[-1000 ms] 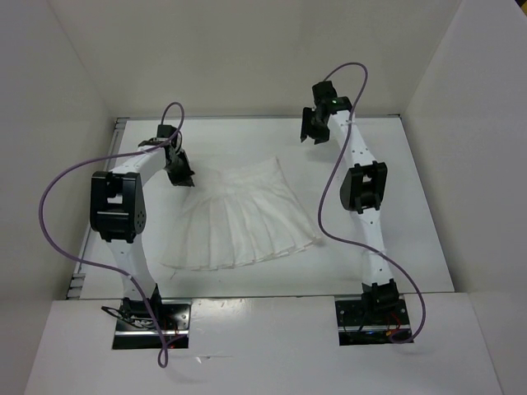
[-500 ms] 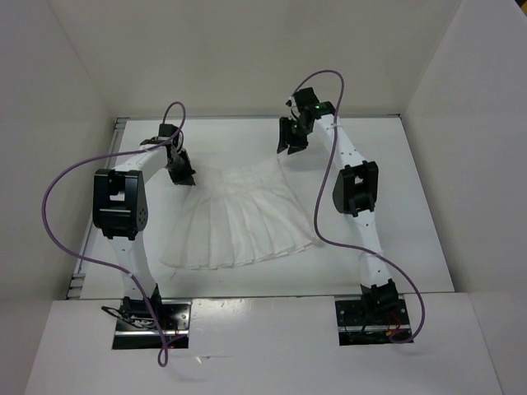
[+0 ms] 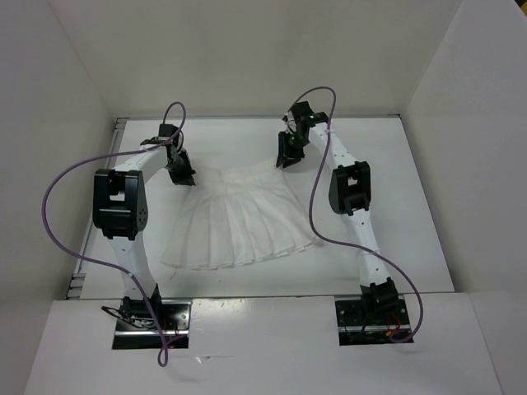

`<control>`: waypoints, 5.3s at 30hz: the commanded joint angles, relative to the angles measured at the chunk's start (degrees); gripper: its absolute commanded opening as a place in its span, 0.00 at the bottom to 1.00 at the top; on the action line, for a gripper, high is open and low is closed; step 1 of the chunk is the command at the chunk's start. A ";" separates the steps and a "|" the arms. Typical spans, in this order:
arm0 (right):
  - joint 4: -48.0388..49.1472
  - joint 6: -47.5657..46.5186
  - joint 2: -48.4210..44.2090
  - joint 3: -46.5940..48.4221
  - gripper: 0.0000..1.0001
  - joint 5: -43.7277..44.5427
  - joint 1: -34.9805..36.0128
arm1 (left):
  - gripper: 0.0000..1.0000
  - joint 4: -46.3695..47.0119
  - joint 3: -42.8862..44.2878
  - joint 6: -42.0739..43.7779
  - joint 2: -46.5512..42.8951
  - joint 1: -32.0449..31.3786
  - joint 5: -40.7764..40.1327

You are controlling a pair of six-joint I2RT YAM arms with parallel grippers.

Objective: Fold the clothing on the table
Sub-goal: Fold the skirt

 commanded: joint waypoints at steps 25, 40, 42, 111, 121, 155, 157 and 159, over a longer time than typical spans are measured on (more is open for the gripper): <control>-0.64 3.91 -25.31 1.78 0.00 8.68 -5.75 | 0.00 -0.07 11.74 2.73 -14.67 4.06 15.08; -3.45 4.44 -27.95 18.05 0.00 10.00 -8.12 | 0.00 -2.17 32.31 2.29 -8.78 4.60 20.86; -3.45 2.87 -30.93 12.87 0.00 6.68 -8.65 | 0.00 -3.50 32.85 3.69 -10.00 5.21 26.23; 19.14 6.46 -56.52 -73.80 0.00 7.72 -1.88 | 0.07 2.84 -11.96 6.78 -8.87 4.08 16.50; 13.17 8.48 -56.51 -74.95 0.33 12.11 0.41 | 0.08 1.69 -24.27 4.15 -20.45 -2.34 16.50; 18.00 12.18 -37.37 -45.34 0.07 18.35 0.93 | 0.35 2.92 16.06 4.67 8.27 -0.06 18.08; 17.48 12.18 -36.84 -44.11 0.07 18.35 0.93 | 0.35 2.22 16.59 5.19 10.11 -0.06 18.69; 17.47 12.18 -36.22 -43.40 0.07 18.35 0.93 | 0.33 2.21 17.21 5.19 11.26 -0.06 18.70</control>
